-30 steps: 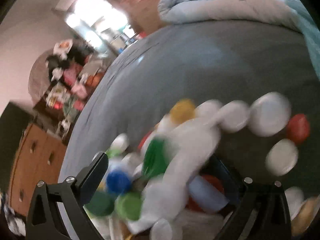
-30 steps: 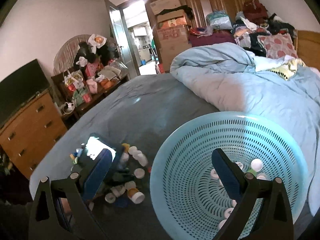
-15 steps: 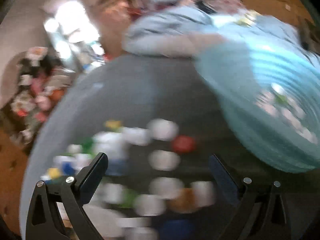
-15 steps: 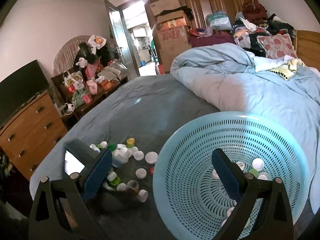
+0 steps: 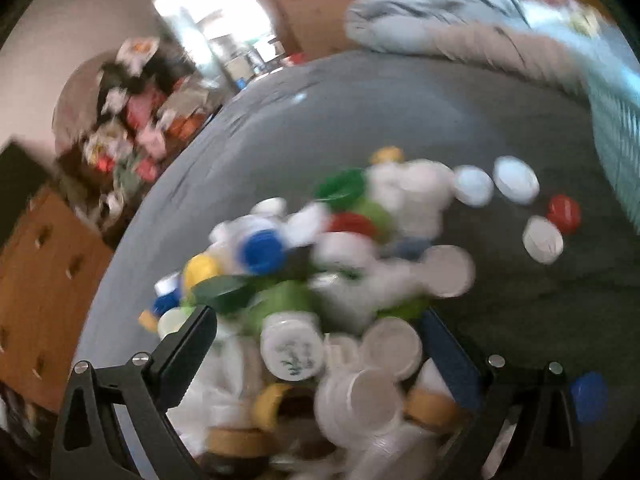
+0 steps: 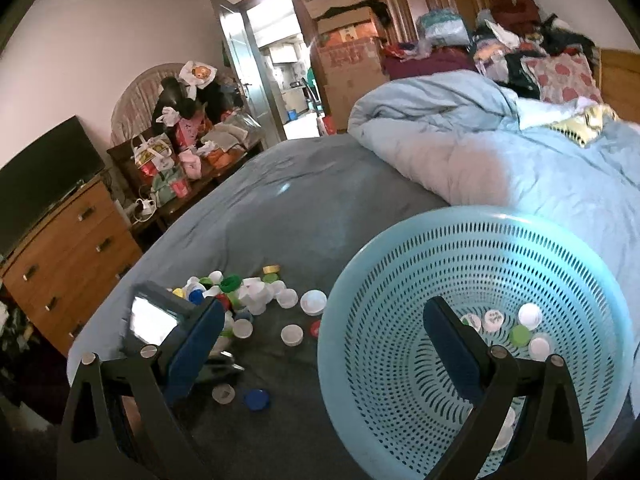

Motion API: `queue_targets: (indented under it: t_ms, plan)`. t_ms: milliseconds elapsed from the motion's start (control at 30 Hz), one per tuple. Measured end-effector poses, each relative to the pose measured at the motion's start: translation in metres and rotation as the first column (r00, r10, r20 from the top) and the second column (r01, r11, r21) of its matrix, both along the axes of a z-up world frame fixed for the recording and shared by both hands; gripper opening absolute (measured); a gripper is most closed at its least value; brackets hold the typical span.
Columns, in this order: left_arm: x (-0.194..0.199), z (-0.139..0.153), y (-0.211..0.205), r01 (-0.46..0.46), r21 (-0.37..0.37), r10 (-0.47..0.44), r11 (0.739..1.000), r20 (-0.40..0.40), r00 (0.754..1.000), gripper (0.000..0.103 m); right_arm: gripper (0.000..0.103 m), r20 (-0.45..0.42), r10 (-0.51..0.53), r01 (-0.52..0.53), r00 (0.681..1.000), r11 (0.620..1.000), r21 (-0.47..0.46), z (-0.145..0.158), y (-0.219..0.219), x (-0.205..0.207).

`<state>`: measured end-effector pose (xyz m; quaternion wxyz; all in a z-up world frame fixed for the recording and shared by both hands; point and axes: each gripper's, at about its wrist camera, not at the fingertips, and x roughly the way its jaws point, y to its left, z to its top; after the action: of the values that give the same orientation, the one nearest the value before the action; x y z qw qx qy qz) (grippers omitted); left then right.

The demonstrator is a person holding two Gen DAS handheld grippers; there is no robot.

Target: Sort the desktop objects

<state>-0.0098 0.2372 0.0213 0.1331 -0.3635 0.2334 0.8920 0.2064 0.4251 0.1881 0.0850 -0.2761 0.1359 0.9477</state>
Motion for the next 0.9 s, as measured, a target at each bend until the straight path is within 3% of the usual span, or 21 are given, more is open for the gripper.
queue_targets:
  t_ms: [67, 100, 133, 267, 367, 500, 633, 767, 900]
  plan:
    - [0.011, 0.027, -0.033, 0.007, 0.151, -0.01, 0.989, 0.016, 1.0, 0.101, 0.098, 0.001, 0.01, -0.01, 1.0, 0.998, 0.061, 0.002, -0.012, -0.001]
    - [0.016, 0.046, -0.054, 0.0, 0.254, -0.001, 0.967, 0.004, 1.0, 0.103, 0.098, 0.003, 0.015, -0.015, 1.0, 0.996, 0.089, 0.002, -0.017, -0.001]
    - [0.017, 0.058, -0.07, -0.015, 0.309, 0.016, 0.951, -0.002, 1.0, 0.103, 0.098, 0.005, 0.022, -0.023, 1.0, 0.993, 0.115, 0.002, -0.022, -0.002]
    - [0.019, 0.091, -0.145, -0.084, 0.408, 0.095, 0.909, -0.008, 0.995, 0.103, 0.098, 0.031, 0.081, -0.084, 0.996, 0.984, 0.158, -0.005, -0.049, -0.01]
    - [0.036, 0.084, -0.195, -0.137, 0.39, 0.142, 0.911, 0.016, 0.99, 0.103, 0.098, 0.054, 0.142, -0.148, 0.988, 0.981, 0.129, -0.016, -0.072, -0.014]
    - [0.054, 0.039, -0.251, -0.192, 0.376, 0.139, 0.907, 0.163, 0.977, 0.099, 0.098, 0.087, 0.218, -0.221, 0.972, 0.975, 0.028, -0.036, -0.099, -0.023]
    - [0.07, 0.012, -0.243, -0.117, 0.357, 0.036, 0.927, 0.226, 0.973, 0.085, 0.09, 0.144, 0.258, -0.268, 0.955, 0.962, 0.055, -0.056, -0.13, -0.029]
    - [0.082, 0.017, -0.218, -0.015, 0.332, -0.059, 0.943, 0.21, 0.976, 0.074, 0.063, 0.185, 0.283, -0.297, 0.941, 0.953, 0.052, -0.078, -0.157, -0.026]
    - [0.081, 0.008, -0.196, 0.021, 0.313, -0.099, 0.95, 0.236, 0.967, 0.074, 0.063, 0.232, 0.303, -0.322, 0.924, 0.946, 0.045, -0.098, -0.18, -0.024]
